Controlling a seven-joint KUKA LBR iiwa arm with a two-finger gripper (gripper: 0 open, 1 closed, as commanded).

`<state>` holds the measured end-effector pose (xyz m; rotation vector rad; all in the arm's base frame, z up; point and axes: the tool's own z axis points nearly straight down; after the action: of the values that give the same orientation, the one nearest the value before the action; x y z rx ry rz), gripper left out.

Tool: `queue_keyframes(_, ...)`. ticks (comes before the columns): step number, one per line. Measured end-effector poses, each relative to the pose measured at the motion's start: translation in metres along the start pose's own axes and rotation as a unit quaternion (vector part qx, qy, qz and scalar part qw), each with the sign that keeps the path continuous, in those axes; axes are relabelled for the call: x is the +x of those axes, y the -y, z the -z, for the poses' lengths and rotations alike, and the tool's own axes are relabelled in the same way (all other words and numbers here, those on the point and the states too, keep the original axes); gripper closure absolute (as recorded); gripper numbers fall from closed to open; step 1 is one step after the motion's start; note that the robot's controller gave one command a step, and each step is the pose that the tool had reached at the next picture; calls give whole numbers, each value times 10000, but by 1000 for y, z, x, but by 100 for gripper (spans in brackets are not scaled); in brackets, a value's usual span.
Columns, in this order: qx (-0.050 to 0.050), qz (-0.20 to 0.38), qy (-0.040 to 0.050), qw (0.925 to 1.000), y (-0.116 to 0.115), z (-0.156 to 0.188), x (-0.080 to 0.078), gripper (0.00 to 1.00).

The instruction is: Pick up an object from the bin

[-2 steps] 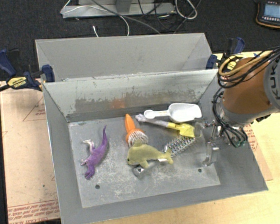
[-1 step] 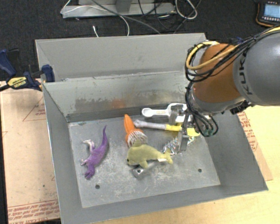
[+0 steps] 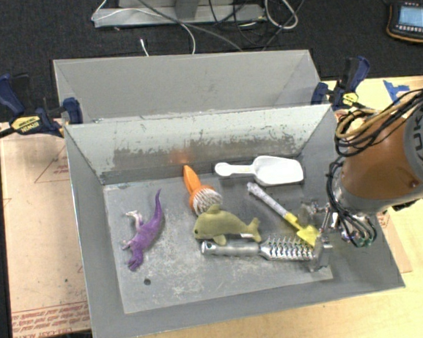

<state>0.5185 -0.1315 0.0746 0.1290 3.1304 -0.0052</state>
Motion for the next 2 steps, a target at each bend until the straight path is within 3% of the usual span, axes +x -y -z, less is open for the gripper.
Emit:
queue_keyframes(1, -62, -462, 121, 9988, -100, -3, -3, 0)
queue_keyframes(2, -54, -386, 96, 9992, -85, -3, 3, 0)
